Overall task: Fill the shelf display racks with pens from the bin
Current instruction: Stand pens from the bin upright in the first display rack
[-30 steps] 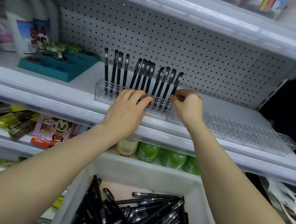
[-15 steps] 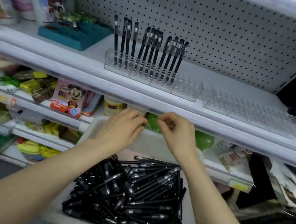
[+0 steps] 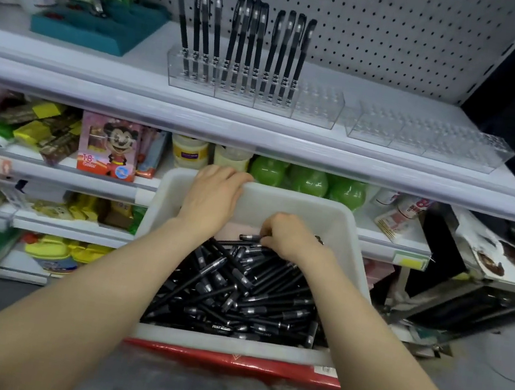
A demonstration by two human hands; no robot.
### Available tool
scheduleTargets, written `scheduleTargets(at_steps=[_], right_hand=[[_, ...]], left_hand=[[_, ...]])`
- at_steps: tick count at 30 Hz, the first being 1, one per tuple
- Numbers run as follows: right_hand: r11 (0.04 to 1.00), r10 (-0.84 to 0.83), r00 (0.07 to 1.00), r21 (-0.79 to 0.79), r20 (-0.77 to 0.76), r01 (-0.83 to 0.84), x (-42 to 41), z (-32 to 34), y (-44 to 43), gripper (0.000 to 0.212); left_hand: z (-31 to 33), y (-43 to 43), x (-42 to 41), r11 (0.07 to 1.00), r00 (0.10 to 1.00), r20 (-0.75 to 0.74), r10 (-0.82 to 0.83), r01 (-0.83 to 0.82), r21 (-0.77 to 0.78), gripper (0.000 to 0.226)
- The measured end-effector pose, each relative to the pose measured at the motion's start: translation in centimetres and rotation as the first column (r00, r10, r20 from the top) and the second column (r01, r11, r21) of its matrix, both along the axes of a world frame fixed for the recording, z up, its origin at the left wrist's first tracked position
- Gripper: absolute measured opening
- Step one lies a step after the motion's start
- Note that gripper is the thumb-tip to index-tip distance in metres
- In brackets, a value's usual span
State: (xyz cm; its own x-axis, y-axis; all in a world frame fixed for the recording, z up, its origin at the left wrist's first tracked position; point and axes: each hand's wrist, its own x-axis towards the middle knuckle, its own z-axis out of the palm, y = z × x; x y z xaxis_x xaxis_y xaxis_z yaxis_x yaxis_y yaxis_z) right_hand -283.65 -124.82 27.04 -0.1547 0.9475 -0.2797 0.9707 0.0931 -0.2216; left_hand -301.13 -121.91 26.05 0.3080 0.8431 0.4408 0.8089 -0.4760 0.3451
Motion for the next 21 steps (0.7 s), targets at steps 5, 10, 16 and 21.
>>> scheduleTargets(at_steps=[5,10,16,21], right_hand=[[0.995,0.066,0.995,-0.065,-0.072,-0.07,0.6,0.9,0.2,0.007],[0.994,0.095,0.946,-0.022,-0.311,-0.107,1.7,3.6,0.2,0.008],[0.993,0.062,0.732,0.118,-0.679,0.026,4.2,10.1,1.2,0.009],[0.938,0.036,0.529,0.211,-0.848,0.274,4.9,14.8,3.7,0.008]], left_hand=[[0.4,-0.4,0.0,1.0,1.0,-0.002,-0.012,0.012,-0.01,0.03],[0.8,-0.2,-0.1,0.999,1.0,0.007,-0.021,0.022,-0.038,0.031],[2.9,0.0,-0.3,0.995,0.995,-0.074,-0.074,0.069,-0.07,0.031],[7.6,1.8,0.2,0.989,0.995,-0.075,-0.068,0.077,0.127,0.031]])
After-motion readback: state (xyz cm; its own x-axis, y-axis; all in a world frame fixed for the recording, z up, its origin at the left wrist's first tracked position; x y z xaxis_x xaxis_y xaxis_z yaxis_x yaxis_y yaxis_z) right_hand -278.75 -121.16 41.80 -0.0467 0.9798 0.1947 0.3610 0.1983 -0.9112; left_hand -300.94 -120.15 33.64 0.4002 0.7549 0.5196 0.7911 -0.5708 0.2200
